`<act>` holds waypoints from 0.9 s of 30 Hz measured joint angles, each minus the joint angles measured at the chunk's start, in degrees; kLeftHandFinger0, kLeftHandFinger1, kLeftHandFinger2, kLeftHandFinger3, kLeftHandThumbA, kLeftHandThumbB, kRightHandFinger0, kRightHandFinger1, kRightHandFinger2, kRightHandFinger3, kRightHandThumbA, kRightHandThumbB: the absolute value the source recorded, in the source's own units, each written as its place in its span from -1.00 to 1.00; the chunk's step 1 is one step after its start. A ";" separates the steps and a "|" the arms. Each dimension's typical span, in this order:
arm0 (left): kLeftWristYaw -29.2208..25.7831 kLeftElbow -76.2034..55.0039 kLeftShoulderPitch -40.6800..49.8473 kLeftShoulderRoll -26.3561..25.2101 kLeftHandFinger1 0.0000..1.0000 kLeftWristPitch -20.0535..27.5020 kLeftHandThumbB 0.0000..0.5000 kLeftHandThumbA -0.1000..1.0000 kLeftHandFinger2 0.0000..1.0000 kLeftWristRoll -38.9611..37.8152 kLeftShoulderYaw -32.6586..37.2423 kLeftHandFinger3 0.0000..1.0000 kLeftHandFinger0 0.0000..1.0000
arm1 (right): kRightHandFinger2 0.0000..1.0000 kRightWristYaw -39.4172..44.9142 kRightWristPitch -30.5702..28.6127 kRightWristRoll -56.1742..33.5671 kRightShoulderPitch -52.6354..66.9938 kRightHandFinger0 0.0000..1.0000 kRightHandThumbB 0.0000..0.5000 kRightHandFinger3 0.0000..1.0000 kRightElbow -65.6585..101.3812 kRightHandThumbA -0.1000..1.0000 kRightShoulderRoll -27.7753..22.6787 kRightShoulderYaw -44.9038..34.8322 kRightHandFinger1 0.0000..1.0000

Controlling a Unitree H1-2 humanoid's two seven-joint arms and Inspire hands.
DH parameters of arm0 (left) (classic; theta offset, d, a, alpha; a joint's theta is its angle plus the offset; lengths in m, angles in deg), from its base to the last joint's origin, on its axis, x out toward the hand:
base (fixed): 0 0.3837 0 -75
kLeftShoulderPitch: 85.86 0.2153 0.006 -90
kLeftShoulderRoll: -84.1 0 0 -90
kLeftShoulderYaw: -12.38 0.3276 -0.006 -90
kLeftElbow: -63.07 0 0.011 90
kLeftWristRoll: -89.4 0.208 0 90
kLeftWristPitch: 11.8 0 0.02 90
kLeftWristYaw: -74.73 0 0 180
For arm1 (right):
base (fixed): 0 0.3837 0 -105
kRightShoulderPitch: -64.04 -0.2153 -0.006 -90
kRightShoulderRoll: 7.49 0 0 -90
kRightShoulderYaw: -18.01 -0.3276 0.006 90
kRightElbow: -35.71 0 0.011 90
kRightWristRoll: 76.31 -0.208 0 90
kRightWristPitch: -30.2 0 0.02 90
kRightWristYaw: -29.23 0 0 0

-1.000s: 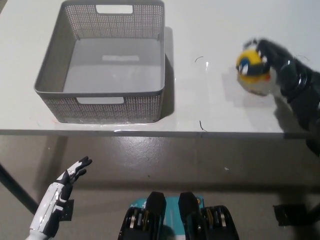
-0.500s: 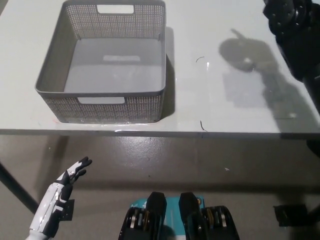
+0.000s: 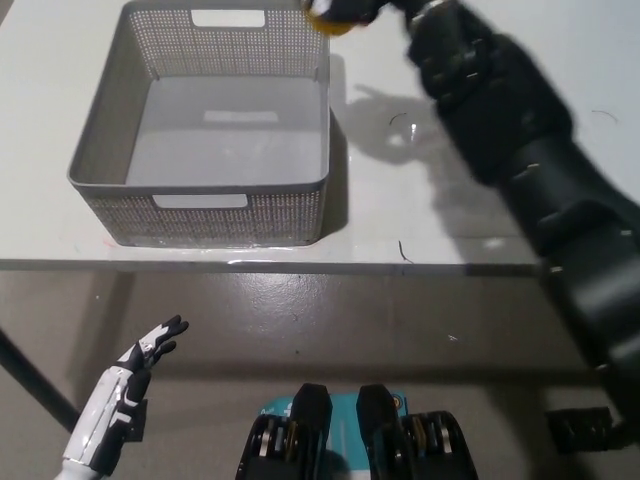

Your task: Use the right hand to pick up a yellow duck toy and place it into a container on the left hand side

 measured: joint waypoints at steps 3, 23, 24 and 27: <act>0.33 0.00 0.00 0.01 1.00 -0.19 -0.20 1.00 1.00 0.04 0.12 1.00 1.00 | 0.61 -0.41 -0.16 -0.21 -0.78 -1.00 -0.20 0.59 -2.92 -1.00 2.68 -0.02 -0.10; 1.98 0.02 -0.23 0.03 1.00 -0.93 -0.15 1.00 1.00 0.11 0.82 1.00 1.00 | 1.00 5.48 3.36 -0.52 -2.32 1.00 0.80 1.00 -8.14 1.00 4.53 3.43 1.00; 2.01 0.02 -0.23 0.03 1.00 -0.93 -0.15 1.00 1.00 0.11 0.82 1.00 1.00 | 1.00 5.88 3.39 -0.50 -2.15 1.00 0.80 1.00 -7.91 1.00 4.15 3.60 1.00; 2.07 0.03 -0.20 0.09 1.00 -0.92 -0.11 1.00 1.00 0.09 0.82 1.00 1.00 | 1.00 6.47 3.39 -0.51 -1.33 1.00 0.61 1.00 -6.51 1.00 2.87 3.69 1.00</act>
